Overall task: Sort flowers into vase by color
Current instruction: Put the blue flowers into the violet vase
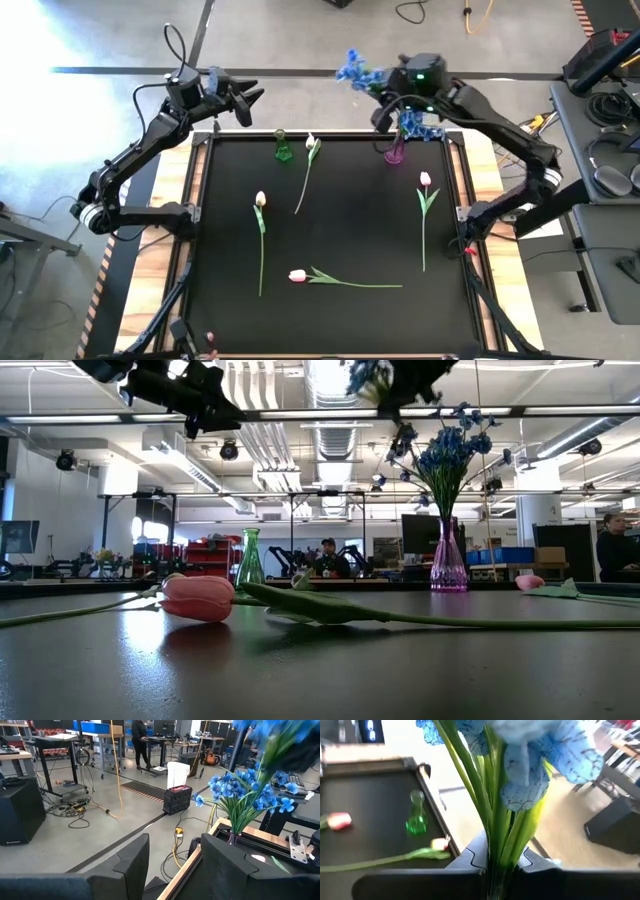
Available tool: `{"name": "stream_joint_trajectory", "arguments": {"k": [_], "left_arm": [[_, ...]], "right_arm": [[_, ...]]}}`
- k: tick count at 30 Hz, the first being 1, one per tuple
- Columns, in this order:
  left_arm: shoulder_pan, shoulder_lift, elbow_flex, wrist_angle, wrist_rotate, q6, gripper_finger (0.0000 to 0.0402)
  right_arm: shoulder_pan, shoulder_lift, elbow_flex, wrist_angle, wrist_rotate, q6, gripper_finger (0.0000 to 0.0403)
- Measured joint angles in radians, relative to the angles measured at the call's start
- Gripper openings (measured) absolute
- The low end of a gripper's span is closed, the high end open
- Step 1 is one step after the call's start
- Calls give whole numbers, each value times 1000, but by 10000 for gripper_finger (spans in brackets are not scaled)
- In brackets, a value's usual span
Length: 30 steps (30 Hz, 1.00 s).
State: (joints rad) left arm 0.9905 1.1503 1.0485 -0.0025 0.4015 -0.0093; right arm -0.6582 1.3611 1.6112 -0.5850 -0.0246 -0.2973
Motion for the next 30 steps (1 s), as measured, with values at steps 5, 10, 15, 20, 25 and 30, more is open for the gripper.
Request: {"name": "stream_joint_trajectory", "arguments": {"k": [5, 10, 15, 20, 25, 30], "left_arm": [[0, 0, 0, -3, 0, 0, 164], [0, 0, 0, -3, 0, 0, 164], [0, 0, 0, -9, 0, 0, 164], [0, 0, 0, -9, 0, -3, 164], [0, 0, 0, -17, 0, -3, 164], [0, 0, 0, -18, 0, -3, 164]], "right_arm": [[-5, -131, -1, 8, 93, 51, 13], [-48, -242, -2, 28, 146, 76, 13], [-63, -319, -2, 28, 289, 81, 13], [-63, -341, -7, -48, 505, 112, 13], [-94, -351, -75, -99, 523, 145, 13], [-115, -429, -193, 29, 482, 167, 11]]}}
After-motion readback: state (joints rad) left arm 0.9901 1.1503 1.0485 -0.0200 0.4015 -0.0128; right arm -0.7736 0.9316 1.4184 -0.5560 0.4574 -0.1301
